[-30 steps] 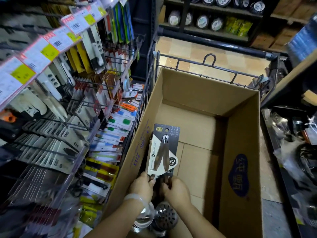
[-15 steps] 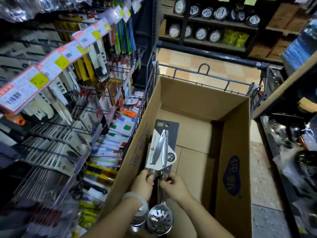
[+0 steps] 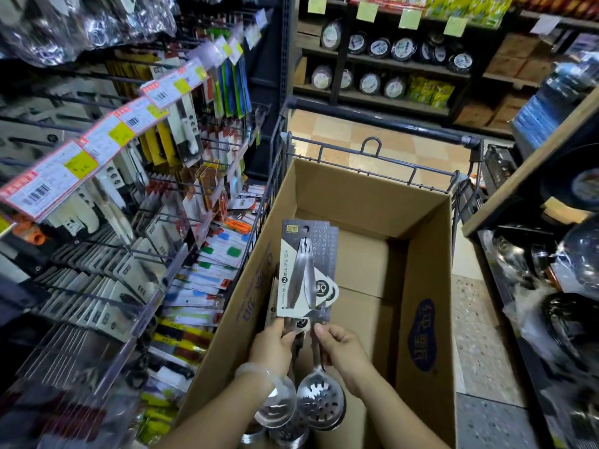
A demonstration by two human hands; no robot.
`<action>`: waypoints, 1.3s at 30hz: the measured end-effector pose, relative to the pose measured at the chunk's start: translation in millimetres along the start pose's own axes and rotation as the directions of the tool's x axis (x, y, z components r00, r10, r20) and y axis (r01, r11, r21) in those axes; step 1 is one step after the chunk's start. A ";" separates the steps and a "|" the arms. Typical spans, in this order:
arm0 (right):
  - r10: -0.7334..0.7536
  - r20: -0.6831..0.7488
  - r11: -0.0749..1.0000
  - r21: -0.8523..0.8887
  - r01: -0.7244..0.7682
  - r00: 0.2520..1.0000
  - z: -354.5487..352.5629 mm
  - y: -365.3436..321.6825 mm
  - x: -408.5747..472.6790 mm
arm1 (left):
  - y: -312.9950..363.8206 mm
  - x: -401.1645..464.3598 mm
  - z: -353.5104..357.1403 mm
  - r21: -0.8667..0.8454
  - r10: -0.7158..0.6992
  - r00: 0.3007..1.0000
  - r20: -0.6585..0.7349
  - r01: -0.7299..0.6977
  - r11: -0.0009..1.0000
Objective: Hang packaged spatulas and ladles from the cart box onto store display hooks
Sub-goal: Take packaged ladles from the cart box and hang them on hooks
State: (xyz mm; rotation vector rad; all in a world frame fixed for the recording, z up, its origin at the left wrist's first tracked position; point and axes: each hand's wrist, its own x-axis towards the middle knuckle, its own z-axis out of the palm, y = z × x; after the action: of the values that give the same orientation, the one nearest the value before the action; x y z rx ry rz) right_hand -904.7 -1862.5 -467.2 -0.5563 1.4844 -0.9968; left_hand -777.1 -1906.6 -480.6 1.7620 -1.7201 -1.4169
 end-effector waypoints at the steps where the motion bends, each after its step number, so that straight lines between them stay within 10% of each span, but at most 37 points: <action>1: -0.010 -0.032 1.000 0.029 0.011 0.999 -0.8 0.8 0.0 | 1.7 0.0 1.0 -0.006 -0.007 1.000 -0.008 0.007 1.000; 12: -0.106 -0.308 0.966 -0.256 0.025 0.945 -31.7 7.2 10.8 | 18.2 3.7 -27.7 -0.449 0.000 0.995 0.104 0.047 0.893; 18: -0.130 -0.296 0.988 -0.123 0.097 0.946 -36.9 -11.3 14.8 | 30.6 2.1 -43.3 -0.485 -0.017 0.996 0.087 0.057 0.873; 39: -0.391 0.345 0.853 -0.212 0.477 0.853 -31.1 -72.8 -100.0 | 28.0 -214.8 -44.7 -0.574 -0.067 0.875 -0.479 -0.255 0.778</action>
State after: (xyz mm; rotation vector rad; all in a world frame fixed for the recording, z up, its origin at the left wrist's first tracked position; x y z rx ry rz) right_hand -931.1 -1810.6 -353.7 -1.2508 1.2658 -0.9917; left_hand -714.8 -1742.0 -346.6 1.4423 -0.9101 -1.1759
